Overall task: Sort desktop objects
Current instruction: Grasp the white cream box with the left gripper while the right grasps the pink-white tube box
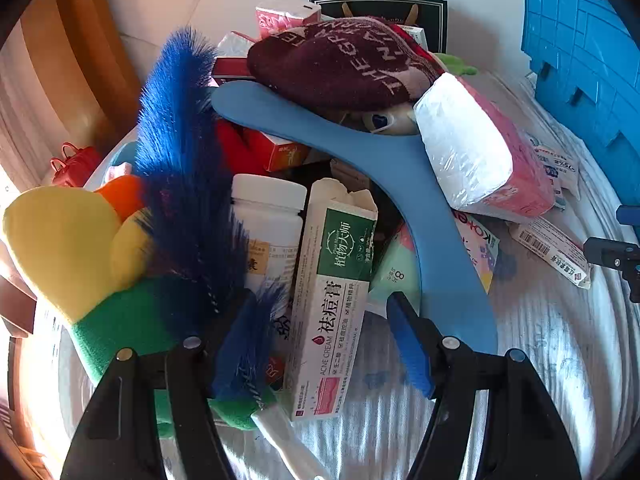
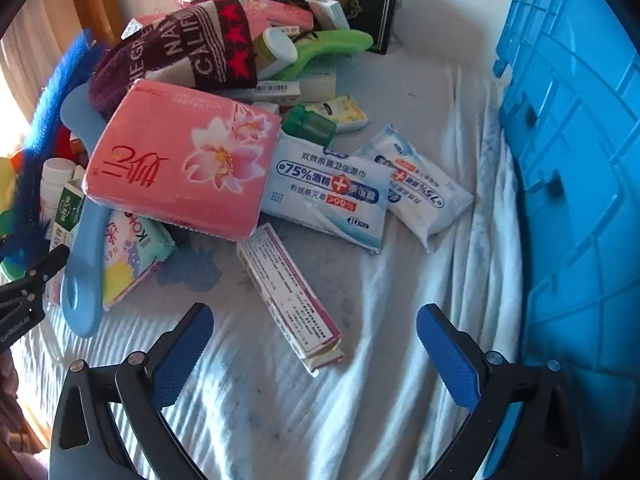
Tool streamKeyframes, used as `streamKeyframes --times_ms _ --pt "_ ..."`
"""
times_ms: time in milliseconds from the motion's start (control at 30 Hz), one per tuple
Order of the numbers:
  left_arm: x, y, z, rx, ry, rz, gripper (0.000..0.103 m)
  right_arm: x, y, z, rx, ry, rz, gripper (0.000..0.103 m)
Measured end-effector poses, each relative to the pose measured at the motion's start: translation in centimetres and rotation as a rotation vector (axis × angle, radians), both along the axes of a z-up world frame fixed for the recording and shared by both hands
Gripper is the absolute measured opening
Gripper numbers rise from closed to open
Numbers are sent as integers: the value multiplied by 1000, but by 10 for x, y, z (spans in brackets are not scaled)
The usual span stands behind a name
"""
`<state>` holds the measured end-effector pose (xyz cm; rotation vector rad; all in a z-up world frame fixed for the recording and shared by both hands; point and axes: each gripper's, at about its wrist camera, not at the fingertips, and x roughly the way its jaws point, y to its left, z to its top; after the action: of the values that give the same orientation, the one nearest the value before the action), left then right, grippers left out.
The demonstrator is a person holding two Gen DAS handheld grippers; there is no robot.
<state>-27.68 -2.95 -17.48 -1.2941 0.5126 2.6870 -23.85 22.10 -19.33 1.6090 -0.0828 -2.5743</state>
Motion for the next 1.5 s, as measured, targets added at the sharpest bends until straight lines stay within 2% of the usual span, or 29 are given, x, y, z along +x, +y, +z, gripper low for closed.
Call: streamKeyframes --times_ms 133,167,233,333,400,433,500,600,667,733,800,867,1133,1333,1500 --pt "2 2 3 47 -72 1 61 -13 -6 -14 15 -56 26 102" --pt "4 3 4 22 -56 -1 61 -15 -8 -16 14 -62 33 98" --pt "-3 1 0 -29 -37 27 61 -17 -9 -20 0 -68 43 98" --pt "-19 -5 -17 -16 -100 49 61 -22 -12 -29 10 -88 54 97" --pt "-20 1 -23 -30 -100 35 61 -25 -14 -35 18 -105 54 85" --pt "-18 4 -21 -9 -96 14 56 -26 -14 -38 16 -112 54 81" --pt "-12 7 -19 12 -111 -14 36 -26 -15 -41 15 -126 58 49" --pt "-8 2 -16 88 -153 -31 32 -21 -17 -39 -2 -124 69 44" --pt "-8 0 -19 94 -165 -25 31 -20 -19 -38 -5 -116 71 45" --pt "-5 0 -17 98 -169 -38 20 -20 -20 -39 4 -112 66 45" --pt "1 -2 -12 125 -166 -46 20 -18 -22 -37 1 -119 64 32" --pt "8 -5 -4 144 -149 -51 20 -11 -25 -32 -17 -117 69 28" --pt "36 -15 43 224 -49 -93 20 37 -29 12 -40 -24 66 26" --pt "40 -3 78 259 5 -127 20 63 -37 56 -37 88 50 25" --pt "59 3 106 272 56 -171 20 76 -33 93 -44 198 41 25"
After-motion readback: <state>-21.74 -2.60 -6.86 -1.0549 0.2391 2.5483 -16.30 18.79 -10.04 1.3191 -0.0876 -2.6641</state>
